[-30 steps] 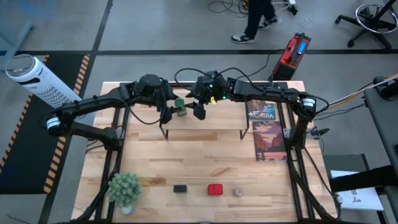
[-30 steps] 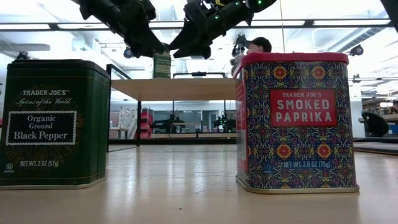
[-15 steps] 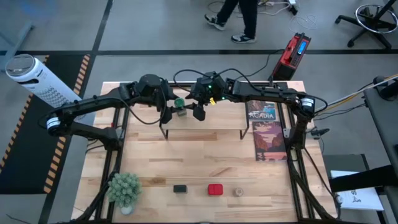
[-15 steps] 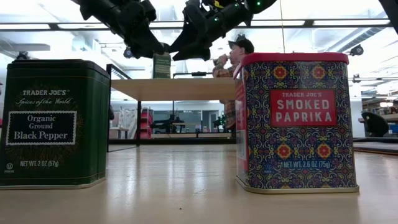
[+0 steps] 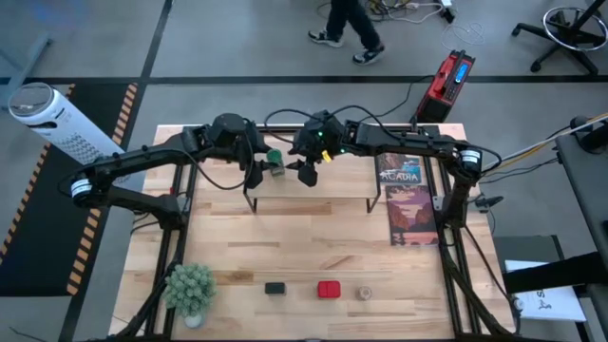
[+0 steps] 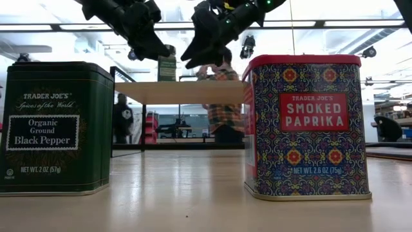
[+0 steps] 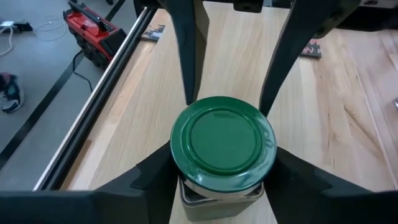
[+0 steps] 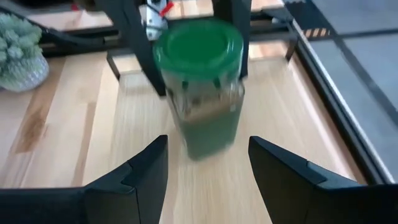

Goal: Shelf spices
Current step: Remove the green seasoning bottle from the shelf

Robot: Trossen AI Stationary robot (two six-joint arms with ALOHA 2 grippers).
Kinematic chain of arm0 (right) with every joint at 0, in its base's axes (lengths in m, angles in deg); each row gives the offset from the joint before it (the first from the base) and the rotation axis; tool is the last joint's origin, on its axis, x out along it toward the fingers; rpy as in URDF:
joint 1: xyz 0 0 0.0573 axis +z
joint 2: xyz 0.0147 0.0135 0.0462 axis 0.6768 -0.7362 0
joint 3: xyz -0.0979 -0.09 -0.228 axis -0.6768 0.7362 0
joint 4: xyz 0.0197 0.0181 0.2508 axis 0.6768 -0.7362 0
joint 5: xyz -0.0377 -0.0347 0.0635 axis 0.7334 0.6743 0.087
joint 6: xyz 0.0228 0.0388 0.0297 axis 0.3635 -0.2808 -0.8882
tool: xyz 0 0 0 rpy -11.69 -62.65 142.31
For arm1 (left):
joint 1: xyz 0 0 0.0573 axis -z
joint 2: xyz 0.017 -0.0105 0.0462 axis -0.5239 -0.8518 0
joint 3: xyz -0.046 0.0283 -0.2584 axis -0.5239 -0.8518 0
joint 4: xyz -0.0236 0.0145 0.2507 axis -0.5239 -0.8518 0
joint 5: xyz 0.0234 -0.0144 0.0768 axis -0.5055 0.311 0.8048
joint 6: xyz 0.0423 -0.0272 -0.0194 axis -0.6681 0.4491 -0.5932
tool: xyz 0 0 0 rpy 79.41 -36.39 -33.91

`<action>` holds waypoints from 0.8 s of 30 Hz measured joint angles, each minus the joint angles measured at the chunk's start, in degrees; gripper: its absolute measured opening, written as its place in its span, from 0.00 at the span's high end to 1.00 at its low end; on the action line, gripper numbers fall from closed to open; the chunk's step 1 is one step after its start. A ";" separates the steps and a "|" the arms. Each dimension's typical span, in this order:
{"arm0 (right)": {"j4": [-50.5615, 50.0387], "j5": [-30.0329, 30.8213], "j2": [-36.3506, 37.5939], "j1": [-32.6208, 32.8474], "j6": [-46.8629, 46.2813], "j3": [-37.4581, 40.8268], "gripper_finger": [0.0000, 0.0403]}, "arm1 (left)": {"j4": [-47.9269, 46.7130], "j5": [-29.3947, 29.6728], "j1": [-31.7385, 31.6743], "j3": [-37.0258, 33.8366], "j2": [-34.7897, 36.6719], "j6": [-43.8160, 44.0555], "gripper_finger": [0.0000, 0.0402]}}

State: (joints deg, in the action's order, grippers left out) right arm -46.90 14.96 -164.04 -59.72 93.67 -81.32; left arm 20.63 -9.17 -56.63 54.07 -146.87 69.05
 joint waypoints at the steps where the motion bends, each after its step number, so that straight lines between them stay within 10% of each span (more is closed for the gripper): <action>1: -0.77 0.02 0.00 0.00 -0.30 0.00 0.51 | -0.23 0.04 0.00 0.02 0.04 0.00 0.51; 24: -10.89 0.22 13.65 4.79 -3.77 0.02 0.51 | -5.22 -2.83 -0.02 0.50 2.95 0.52 0.53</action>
State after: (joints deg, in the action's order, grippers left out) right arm -57.79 15.18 -150.39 -54.93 89.91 -81.30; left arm 15.41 -12.00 -56.66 54.56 -143.92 69.57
